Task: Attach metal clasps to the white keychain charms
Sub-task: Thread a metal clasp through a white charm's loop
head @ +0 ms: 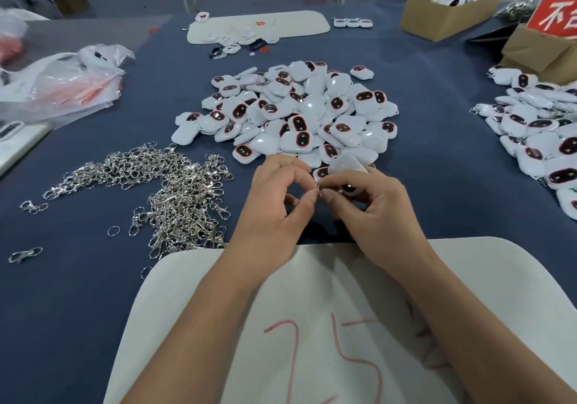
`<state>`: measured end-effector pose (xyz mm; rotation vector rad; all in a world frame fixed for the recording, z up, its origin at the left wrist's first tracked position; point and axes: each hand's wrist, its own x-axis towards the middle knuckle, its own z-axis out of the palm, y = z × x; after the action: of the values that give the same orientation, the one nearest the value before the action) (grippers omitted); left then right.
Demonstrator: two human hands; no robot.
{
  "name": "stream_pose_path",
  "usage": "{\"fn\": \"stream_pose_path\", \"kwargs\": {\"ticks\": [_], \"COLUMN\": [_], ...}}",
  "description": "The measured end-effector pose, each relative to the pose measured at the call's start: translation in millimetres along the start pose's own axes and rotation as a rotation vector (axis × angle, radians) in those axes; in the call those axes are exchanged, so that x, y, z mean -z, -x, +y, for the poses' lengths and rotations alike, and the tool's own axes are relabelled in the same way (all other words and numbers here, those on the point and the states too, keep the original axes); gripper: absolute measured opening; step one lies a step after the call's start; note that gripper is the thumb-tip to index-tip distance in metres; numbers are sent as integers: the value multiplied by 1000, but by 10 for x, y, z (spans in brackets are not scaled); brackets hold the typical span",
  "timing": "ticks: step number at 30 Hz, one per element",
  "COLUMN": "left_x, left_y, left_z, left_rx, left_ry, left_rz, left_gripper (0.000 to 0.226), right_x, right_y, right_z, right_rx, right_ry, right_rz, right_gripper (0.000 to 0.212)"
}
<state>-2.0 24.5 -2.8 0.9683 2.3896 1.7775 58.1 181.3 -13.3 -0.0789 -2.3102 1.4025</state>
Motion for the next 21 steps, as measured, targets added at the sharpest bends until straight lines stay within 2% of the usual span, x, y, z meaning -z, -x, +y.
{"fn": "stream_pose_path", "kwargs": {"ticks": [5,14,21], "left_x": [-13,-62,-95], "left_y": [16,59,70], "left_z": [-10,13,10], "left_rx": [-33,-77,-132], "left_ry": [-5,-34,-109], "left_rz": [-6,137,178], "left_gripper": [12,14,12], "right_x": [16,-43,-66], "right_y": [-8,14,13], "right_z": [-1,-72,-65], "right_rx": [-44,5,12], "right_ry": [-75,-139,-145], "right_rz": [1,128,135], "right_gripper": [15,13,17]}}
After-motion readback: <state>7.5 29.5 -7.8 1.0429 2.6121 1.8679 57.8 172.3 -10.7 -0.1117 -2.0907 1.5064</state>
